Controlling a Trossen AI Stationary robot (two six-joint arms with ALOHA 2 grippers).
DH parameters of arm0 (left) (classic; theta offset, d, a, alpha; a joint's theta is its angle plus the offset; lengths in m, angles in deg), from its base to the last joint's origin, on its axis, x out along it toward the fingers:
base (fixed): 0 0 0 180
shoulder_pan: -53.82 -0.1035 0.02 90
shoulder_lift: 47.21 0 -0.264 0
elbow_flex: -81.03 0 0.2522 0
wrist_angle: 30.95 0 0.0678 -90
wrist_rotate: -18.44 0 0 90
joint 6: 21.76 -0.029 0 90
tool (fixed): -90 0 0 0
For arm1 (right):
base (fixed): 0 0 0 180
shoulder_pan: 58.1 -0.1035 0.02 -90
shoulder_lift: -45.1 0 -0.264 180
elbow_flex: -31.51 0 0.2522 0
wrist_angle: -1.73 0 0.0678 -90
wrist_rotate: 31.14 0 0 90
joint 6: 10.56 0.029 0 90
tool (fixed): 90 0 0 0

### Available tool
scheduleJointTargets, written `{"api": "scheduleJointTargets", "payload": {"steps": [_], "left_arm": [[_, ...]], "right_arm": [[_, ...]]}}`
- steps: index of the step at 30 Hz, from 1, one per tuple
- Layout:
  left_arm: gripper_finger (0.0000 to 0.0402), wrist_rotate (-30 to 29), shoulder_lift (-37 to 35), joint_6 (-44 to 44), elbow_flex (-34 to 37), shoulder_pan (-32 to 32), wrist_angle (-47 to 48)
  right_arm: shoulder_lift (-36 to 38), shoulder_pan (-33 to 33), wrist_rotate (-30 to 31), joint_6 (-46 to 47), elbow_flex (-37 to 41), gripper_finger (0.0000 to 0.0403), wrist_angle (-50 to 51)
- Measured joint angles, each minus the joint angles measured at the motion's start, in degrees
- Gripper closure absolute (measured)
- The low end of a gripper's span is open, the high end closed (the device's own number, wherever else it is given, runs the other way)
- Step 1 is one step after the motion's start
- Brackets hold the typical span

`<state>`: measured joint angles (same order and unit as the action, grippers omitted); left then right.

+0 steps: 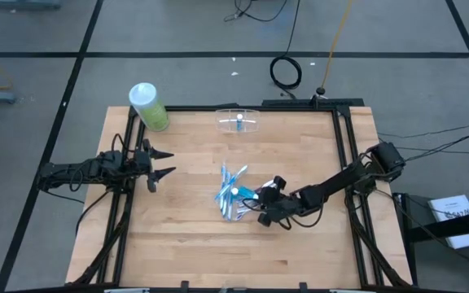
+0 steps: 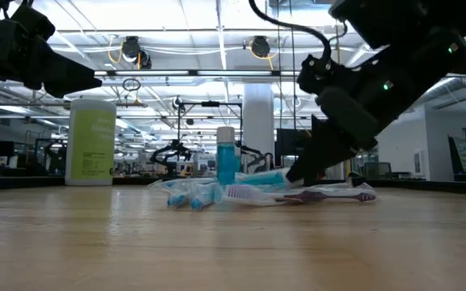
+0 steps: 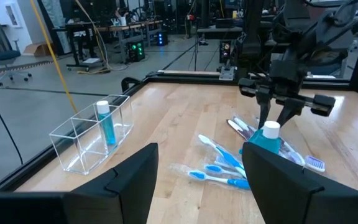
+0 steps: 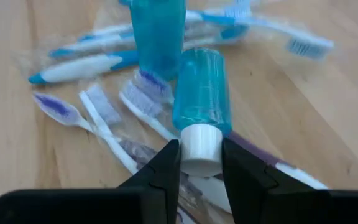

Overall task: Pick & Place toothbrushing station
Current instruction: Put the mouthwash into the transparent organizer

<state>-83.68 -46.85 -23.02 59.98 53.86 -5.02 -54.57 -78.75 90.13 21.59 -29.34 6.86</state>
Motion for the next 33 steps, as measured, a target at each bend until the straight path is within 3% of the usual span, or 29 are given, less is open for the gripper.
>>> {"api": "scheduleJointTargets", "payload": {"steps": [9, 17, 22, 25, 29, 33], "left_arm": [[0.0160, 0.0, 0.0, 1.1, 0.0, 0.0, -0.5], [0.0160, 0.1, 0.0, 12.9, 0.0, 0.0, -6.8], [0.0160, -1.9, 0.0, 9.5, 0.0, 0.0, -9.1], [0.0160, -6.3, 0.3, 7.0, 0.0, 0.0, -8.9], [0.0160, -16.4, 5.7, 0.4, 0.0, 0.0, -13.0], [0.0160, -17.7, 16.7, -7.4, 0.0, 0.0, -23.2]], "right_arm": [[8.3, 1.6, 0.3, -5.9, 0.0, 0.0317, 0.7], [14.0, 5.6, 0.3, -14.0, 0.0, 0.0317, 0.6], [14.2, 10.5, -0.6, -21.0, 0.0, 0.0317, 0.1], [14.2, 14.9, -5.6, -24.9, 0.0, 0.0317, -0.4], [14.2, 21.5, -17.3, -28.0, 0.0, 0.0317, -1.8], [14.2, 26.7, -29.9, -29.8, 0.0, 0.0317, -4.7]]}}
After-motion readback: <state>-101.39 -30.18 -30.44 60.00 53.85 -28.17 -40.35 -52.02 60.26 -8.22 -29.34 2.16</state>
